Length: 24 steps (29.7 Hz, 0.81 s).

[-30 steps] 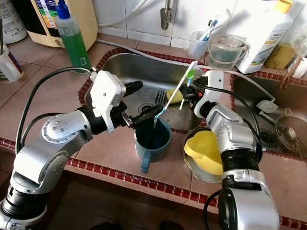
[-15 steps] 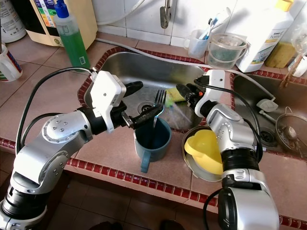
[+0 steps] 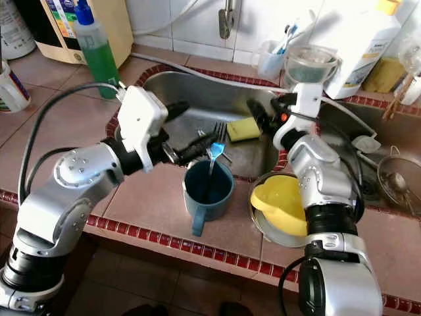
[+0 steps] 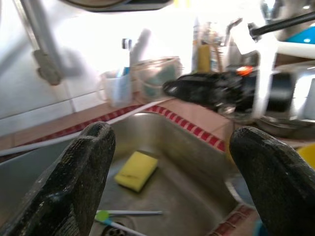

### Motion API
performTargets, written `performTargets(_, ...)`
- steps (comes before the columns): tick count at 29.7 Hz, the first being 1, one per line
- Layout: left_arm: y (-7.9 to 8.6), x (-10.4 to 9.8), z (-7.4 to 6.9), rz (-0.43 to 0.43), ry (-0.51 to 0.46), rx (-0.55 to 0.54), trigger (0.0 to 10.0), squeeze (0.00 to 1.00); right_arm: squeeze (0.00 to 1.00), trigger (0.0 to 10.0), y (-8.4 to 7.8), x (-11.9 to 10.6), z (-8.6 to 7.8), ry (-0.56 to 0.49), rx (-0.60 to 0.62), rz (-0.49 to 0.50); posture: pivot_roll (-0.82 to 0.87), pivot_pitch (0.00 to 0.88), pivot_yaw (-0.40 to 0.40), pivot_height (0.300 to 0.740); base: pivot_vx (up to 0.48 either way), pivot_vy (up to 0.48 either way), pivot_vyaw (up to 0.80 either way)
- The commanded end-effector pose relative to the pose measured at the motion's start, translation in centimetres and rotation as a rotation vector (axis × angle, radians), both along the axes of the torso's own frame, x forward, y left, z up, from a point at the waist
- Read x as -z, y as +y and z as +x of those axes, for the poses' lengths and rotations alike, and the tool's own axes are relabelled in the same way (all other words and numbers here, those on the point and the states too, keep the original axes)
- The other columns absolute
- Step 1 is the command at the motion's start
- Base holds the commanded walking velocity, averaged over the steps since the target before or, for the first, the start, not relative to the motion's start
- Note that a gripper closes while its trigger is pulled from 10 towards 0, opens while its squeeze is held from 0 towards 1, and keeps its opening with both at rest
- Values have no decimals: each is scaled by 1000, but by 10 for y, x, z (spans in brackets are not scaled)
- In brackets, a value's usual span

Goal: Kitchen organization

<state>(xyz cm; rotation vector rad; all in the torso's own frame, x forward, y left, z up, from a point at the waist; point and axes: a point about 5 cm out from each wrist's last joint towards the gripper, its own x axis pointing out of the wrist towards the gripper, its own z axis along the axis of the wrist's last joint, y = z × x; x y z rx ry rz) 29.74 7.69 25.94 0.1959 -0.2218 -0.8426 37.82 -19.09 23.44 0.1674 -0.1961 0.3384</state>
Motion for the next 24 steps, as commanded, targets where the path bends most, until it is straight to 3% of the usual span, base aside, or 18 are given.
performTargets(1,4,-6,4,-16,-25,-31,10000,0,0,10000,-2,-7,-6,-68,20,-15,-162,112,-33,732,0,0,0)
performTargets(14,17,-17,22,-123,-51,-147,10000,0,0,10000,8,-22,-24,-191,52,96,-167,80,-34,732,0,0,0)
performTargets(20,27,-10,27,-217,-25,-241,10000,0,0,10000,19,-21,-42,-292,115,31,-170,54,-33,732,0,0,0)
performTargets(24,34,0,25,-223,-62,-307,10000,0,0,10000,21,-12,-50,-294,157,8,-174,47,-34,732,0,0,0)
